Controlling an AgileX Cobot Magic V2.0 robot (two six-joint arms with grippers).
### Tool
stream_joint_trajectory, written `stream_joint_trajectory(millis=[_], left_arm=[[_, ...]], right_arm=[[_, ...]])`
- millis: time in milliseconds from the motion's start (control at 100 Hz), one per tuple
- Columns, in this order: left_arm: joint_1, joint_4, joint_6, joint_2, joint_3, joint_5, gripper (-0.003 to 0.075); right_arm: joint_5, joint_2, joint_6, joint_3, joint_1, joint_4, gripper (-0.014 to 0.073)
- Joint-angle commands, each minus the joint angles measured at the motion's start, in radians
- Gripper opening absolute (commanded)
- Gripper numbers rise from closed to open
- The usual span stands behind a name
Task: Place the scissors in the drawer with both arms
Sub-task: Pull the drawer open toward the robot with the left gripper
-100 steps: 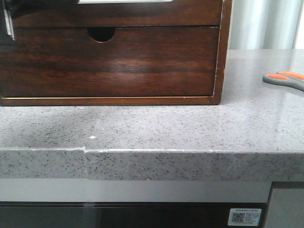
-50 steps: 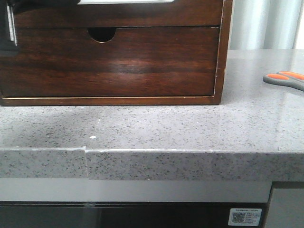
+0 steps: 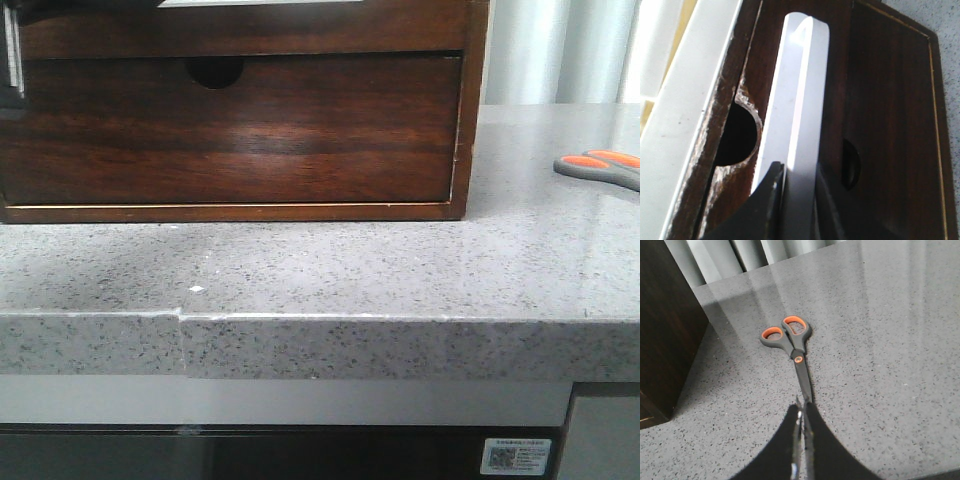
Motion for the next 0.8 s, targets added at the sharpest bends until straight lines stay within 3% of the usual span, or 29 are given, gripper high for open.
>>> stream_joint_trajectory(millis=[0, 380, 790], left_arm=[[-0.007, -0.082, -0.063, -0.047, -0.007, -0.062, -0.0018], [-0.007, -0.082, -0.077, -0.183, 0.124, -0.166, -0.0018], [-0.007, -0.082, -0.077, -0.317, 0.227, -0.164, -0.0018]], right_arm=[[-0.076, 0.017, -0.006, -0.036, 0.001, 0.002, -0.0050], [-0.078, 0.017, -0.006, -0.034, 0.001, 0.002, -0.0050], [-0.078, 0.017, -0.006, -0.034, 0.001, 0.002, -0.0050]])
